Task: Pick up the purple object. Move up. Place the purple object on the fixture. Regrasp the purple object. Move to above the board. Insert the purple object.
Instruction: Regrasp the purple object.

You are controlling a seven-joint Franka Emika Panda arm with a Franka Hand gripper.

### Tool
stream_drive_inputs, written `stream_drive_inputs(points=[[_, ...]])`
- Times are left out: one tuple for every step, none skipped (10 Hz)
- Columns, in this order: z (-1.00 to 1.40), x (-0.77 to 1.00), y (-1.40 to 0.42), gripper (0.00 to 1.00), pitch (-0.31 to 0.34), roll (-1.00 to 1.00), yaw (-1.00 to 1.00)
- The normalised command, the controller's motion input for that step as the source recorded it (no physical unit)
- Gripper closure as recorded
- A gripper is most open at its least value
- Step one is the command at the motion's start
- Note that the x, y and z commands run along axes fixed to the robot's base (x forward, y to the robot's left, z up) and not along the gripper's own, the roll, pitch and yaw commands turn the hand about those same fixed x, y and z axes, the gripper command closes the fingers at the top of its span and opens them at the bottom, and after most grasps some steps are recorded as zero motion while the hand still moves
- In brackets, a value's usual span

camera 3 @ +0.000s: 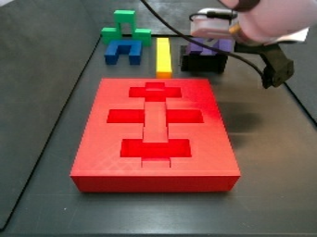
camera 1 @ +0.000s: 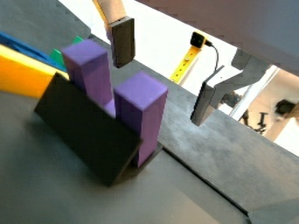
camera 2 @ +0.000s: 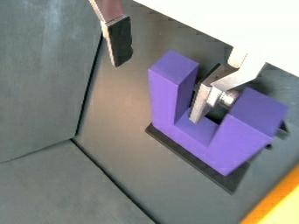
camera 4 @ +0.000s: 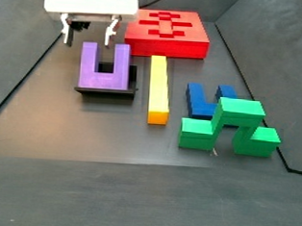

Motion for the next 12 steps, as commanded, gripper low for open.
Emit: stream_drive_inputs(points=[[-0.28,0.16,0.10,0.00,-0.043,-0.09,0.00],[-0.24,0.14,0.12,0.00,-0.114,-0.23,0.00],[-0.11,0.10,0.17,0.00,-0.246,-0.49,0.00],[0.00,0.00,0.17,0.00,-0.343,-0.63,0.00],[0.00,0.00,0.13,0.00,-0.277,-0.45,0.00],[-0.01,0.00,0.01,0.00,-0.249,-0.39,0.04],[-0.12,-0.04,0.00,0.00,-0.220,-0.25,0.00],[-0.21,-0.09,0.00,0.00,-0.206,-0.15,0.00],[-0.06,-0.06,0.00,0.00,-0.089,0.00,0.00],[-0.02,-0.02,0.00,0.00,0.000,0.15,0.00],[0.00,0.00,0.00,0.00,0.000,0.15,0.00],[0.00,0.00,-0.08,0.00,0.000,0.28,0.00]])
